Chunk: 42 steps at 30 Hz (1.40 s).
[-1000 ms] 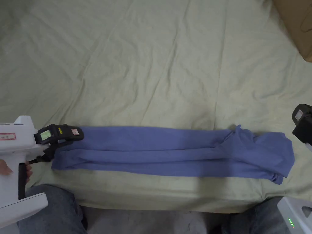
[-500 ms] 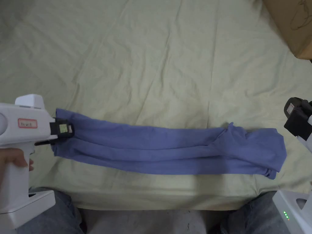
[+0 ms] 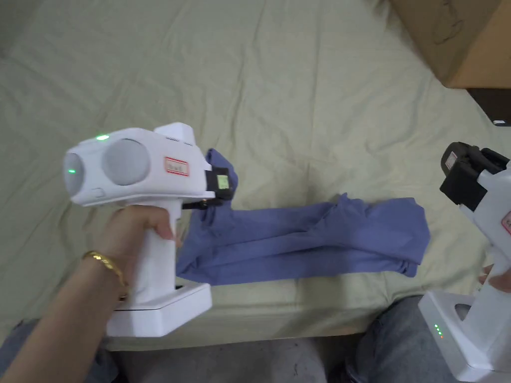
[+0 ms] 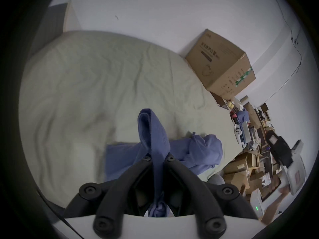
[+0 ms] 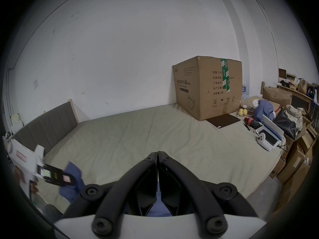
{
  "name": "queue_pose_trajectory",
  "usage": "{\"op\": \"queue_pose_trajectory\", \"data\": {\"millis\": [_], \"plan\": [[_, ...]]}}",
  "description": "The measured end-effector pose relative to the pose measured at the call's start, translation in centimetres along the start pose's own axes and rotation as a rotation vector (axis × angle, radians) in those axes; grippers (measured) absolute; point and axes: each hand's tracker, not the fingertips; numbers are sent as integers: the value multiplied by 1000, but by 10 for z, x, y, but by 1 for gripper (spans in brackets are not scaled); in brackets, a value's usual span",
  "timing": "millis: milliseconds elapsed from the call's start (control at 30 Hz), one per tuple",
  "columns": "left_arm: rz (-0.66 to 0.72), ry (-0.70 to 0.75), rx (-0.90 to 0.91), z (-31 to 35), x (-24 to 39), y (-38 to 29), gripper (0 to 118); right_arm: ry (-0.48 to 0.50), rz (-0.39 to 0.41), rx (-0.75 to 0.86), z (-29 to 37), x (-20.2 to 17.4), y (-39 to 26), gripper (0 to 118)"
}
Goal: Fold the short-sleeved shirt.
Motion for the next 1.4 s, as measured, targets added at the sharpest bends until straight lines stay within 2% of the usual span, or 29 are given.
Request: {"op": "queue_pose_trajectory", "data": {"millis": [100, 200, 233, 300, 333, 367, 400, 433, 567, 633, 667, 700, 733, 767, 800, 867, 1000, 1167, 1233, 1367, 1400], "plan": [[-29, 10, -53, -47, 21, -13, 6, -19, -3, 5, 5, 10, -2, 0], [-72, 86, -105, -94, 36, -29, 8, -36, -13, 7, 9, 20, -4, 0], [-78, 93, -128, -110, 39, -34, 13, -42, -17, 8, 11, 23, -4, 0], [-62, 40, -178, -132, 43, -44, 35, -54, -17, 7, 12, 27, -5, 0], [-39, -14, -215, -139, 43, -47, 51, -61, -16, 4, 13, 28, -5, 0], [-1, -67, -247, -143, 44, -48, 71, -67, -18, 4, 13, 30, -6, 0], [28, -107, -255, -142, 45, -48, 83, -69, -19, 2, 13, 32, -7, 0], [33, -120, -225, -138, 46, -44, 90, -71, -22, -1, 13, 33, -7, 0], [-38, -144, -69, -94, 49, -22, 91, -69, -19, -5, 14, 32, -7, 0], [-93, -102, 38, -62, 49, -13, 89, -60, -17, -5, 13, 31, -8, 0], [-111, -73, 97, -49, 47, -12, 81, -57, -16, -4, 13, 30, -8, 0], [-129, -27, 156, -37, 44, -13, 69, -52, -14, -3, 13, 29, -8, 0], [-150, 29, 190, -31, 42, -15, 50, -48, -12, -3, 13, 28, -8, 0], [-172, 93, 213, -26, 41, -19, 24, -44, -11, -1, 13, 27, -8, 0], [-183, 149, 223, -27, 39, -25, 9, -38, -10, -2, 14, 26, -8, 0], [-205, 209, 180, -36, 30, -39, 0, -29, -5, -4, 14, 24, -8, 0], [-143, 170, 9, -65, 20, -70, 0, -25, 9, -4, 16, 24, -8, 0], [-199, 143, -99, -102, 36, -103, 0, -38, -2, -5, 20, 31, -9, 0], [-163, 81, -129, -113, 45, -112, 0, -42, -9, -7, 22, 35, -11, 0], [-319, 160, -118, -130, 72, -126, 0, -54, -8, -21, 24, 39, -14, 0], [-321, 184, -127, -133, 75, -126, 0, -57, -9, -25, 25, 40, -15, 0]]}}
